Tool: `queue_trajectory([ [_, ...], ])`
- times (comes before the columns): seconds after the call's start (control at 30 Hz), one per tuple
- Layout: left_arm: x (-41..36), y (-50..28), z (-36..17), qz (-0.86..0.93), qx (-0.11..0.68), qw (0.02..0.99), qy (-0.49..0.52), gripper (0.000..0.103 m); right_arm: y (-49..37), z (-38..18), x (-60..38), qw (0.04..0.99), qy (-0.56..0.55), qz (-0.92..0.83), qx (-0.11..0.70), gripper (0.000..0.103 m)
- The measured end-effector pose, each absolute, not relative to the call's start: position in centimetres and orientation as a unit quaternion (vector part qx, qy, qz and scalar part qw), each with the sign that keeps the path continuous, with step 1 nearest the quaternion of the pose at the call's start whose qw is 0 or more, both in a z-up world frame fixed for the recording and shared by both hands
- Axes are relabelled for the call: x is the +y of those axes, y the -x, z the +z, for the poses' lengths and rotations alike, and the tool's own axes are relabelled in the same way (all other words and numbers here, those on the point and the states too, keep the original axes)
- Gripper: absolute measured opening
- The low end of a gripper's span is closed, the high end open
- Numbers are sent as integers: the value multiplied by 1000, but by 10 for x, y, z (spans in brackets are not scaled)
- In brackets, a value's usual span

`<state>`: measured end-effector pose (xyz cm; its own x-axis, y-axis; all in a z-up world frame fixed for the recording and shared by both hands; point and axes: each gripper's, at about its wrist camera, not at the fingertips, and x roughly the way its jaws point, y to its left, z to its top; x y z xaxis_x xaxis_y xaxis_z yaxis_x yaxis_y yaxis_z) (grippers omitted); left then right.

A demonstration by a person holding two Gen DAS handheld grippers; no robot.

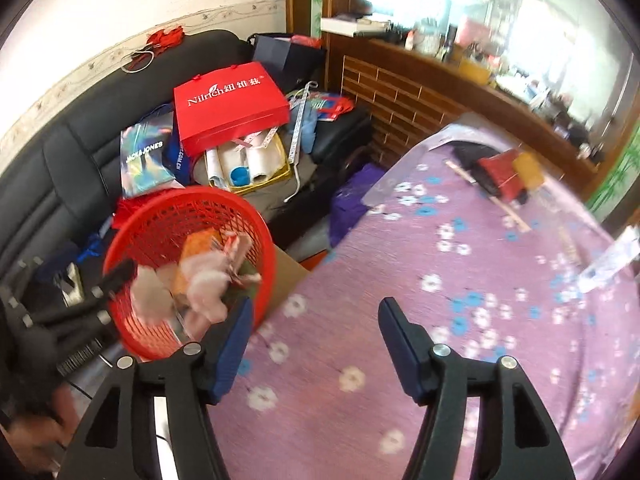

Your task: Collect trash

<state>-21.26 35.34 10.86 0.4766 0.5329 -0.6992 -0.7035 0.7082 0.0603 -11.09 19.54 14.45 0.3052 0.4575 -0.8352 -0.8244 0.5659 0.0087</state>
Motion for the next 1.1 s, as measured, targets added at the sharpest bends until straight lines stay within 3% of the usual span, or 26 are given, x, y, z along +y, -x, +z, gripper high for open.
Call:
queue_trajectory([
  [0.37,246,264,146,382,347,849,114,99,165,165,74,788,277,439,332,80],
  [0.5,212,273,151,400,356,840,93,100,168,166,39,786,254,448,341,82],
  [0.73,187,281,163,444,363,814,91,100,169,177,9,797,238,454,321,82],
  [0.87,165,273,166,476,383,791,20,100,174,183,0,794,238,466,309,82],
  [1.1,146,275,172,450,372,812,11,100,180,185,-6,790,242,473,306,83],
])
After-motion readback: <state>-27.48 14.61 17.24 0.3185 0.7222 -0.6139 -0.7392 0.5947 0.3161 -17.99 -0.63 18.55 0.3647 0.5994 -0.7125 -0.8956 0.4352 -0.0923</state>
